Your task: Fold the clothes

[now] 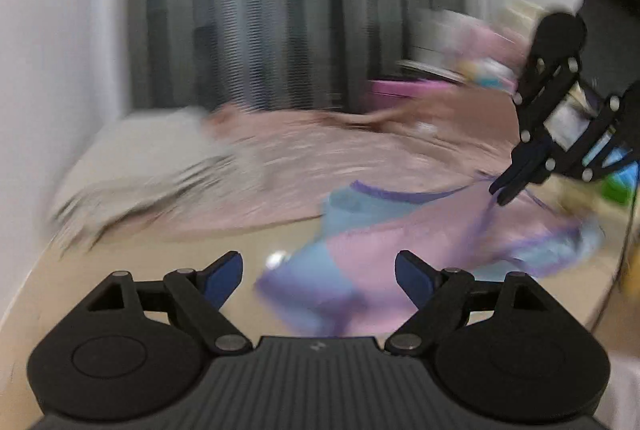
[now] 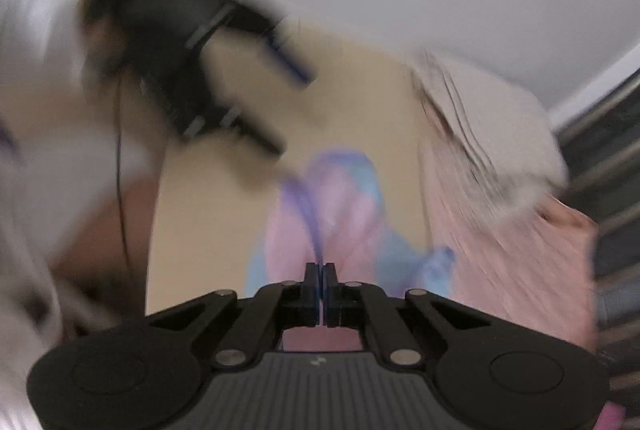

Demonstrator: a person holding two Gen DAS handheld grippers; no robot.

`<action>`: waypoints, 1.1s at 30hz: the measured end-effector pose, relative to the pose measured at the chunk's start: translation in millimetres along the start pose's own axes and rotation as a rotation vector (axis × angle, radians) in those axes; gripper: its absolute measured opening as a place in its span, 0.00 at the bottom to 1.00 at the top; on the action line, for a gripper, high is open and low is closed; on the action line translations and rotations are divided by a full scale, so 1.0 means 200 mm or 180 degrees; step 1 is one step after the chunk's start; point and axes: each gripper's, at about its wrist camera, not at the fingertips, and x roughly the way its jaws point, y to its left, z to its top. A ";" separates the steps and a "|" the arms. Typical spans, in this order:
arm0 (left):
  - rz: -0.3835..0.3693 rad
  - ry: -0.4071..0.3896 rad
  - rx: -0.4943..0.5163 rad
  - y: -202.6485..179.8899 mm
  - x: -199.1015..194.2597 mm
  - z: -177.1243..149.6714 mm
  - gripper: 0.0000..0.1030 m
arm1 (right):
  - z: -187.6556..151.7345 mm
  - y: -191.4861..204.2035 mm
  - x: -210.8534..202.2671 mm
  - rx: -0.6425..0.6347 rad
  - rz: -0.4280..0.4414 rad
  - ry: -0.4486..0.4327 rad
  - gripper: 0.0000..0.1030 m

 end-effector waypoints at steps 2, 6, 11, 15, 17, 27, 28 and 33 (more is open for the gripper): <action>-0.0156 0.0077 0.0433 -0.13 0.10 0.04 0.83 | -0.06 0.05 -0.03 0.0035 -0.0178 0.0050 0.01; -0.0551 0.0309 0.0917 -0.27 0.19 0.04 0.82 | -0.18 0.16 -0.08 0.0105 -0.0535 0.0149 0.01; -0.0765 0.0122 0.0683 -0.36 0.12 0.05 0.83 | -0.24 0.10 -0.13 0.0492 -0.0851 -0.0175 0.01; -0.0477 0.0187 0.0887 -0.48 0.22 0.05 0.73 | -0.26 0.08 -0.26 0.0550 -0.0973 -0.0357 0.01; -0.0426 0.0274 0.0761 -0.48 0.26 0.07 0.26 | -0.26 0.09 -0.33 0.0548 -0.1072 -0.0399 0.01; 0.0002 -0.0157 -0.0957 -0.09 -0.03 0.25 0.02 | -0.19 -0.07 -0.31 0.0584 -0.1883 -0.0447 0.01; 0.0001 -0.0222 -0.1279 -0.02 -0.10 0.26 0.02 | -0.13 -0.11 -0.27 0.0516 -0.2030 -0.0497 0.01; 0.0206 -0.0497 -0.2469 0.28 -0.46 0.13 0.02 | 0.37 -0.28 -0.02 0.0240 -0.2042 -0.1215 0.01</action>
